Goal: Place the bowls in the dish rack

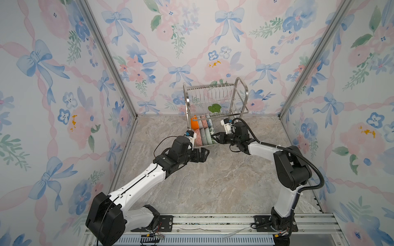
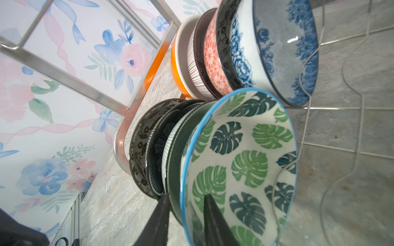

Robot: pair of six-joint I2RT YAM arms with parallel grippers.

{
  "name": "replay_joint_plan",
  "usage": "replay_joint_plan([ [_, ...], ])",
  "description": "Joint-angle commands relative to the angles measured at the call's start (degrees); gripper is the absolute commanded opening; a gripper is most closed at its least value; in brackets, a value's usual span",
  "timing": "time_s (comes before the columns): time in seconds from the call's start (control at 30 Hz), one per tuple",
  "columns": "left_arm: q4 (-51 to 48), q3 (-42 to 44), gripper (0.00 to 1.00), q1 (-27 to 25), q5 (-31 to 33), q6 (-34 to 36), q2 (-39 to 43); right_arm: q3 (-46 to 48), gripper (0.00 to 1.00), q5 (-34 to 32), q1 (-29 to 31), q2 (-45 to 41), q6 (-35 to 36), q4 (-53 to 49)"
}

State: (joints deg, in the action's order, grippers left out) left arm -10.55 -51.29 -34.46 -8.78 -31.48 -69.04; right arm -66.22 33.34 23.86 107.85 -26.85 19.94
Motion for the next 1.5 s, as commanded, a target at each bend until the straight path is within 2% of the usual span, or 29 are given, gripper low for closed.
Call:
replay_joint_plan([
  [0.0, -1.2, 0.8, 0.98, 0.9, 0.8, 0.7, 1.5, 2.1, 0.34, -1.0, 0.4, -3.4, 1.2, -0.9],
  [0.3, -1.5, 1.2, 0.98, 3.4, 0.6, 0.8, 3.3, 6.0, 0.35, -2.3, -0.6, -8.5, 2.5, -2.2],
  [0.5, -2.0, 1.8, 0.98, 6.1, 0.7, 1.2, 4.9, 8.6, 0.37, -5.8, -0.9, -14.4, 5.4, -6.9],
  [0.77, -4.9, 1.8, 0.98, 15.0, 2.7, 1.7, 8.0, 13.9, 0.40, -14.2, -2.0, -24.7, 7.7, -11.8],
  [0.8, -5.1, 1.7, 0.98, 16.2, 1.6, 2.0, 8.4, 14.4, 0.41, -14.8, -2.3, -25.8, 7.7, -12.2],
  [0.87, -5.8, 1.5, 0.98, 17.9, 2.3, 2.4, 9.5, 15.2, 0.51, -17.4, -3.0, -28.0, 7.9, -14.0],
  [0.93, -6.6, 1.6, 0.98, 18.9, 8.0, 2.8, 11.1, 15.7, 0.59, -20.2, -4.0, -30.0, 8.3, -16.7],
  [1.0, -6.5, 2.5, 0.98, 19.1, 17.1, 2.1, 12.7, 16.1, 0.63, -22.7, -5.3, -31.6, 8.0, -18.8],
  [1.1, -5.6, 3.7, 0.98, 19.4, 29.6, 1.1, 13.7, 17.8, 0.77, -24.1, -7.8, -34.1, 6.8, -19.5],
  [1.2, -1.9, 6.4, 0.98, 19.4, 40.9, 0.0, 13.9, 20.3, 0.99, -25.4, -10.9, -36.3, 4.5, -18.6],
  [1.37, 10.1, 16.1, 0.98, 19.7, 60.1, 0.4, 14.5, 22.2, 0.97, -29.9, -14.2, -37.9, 3.0, -19.6],
  [1.47, 16.5, 20.9, 0.98, 21.2, 67.3, 3.0, 12.2, 23.3, 0.96, -33.6, -15.2, -38.9, 1.9, -19.8],
])
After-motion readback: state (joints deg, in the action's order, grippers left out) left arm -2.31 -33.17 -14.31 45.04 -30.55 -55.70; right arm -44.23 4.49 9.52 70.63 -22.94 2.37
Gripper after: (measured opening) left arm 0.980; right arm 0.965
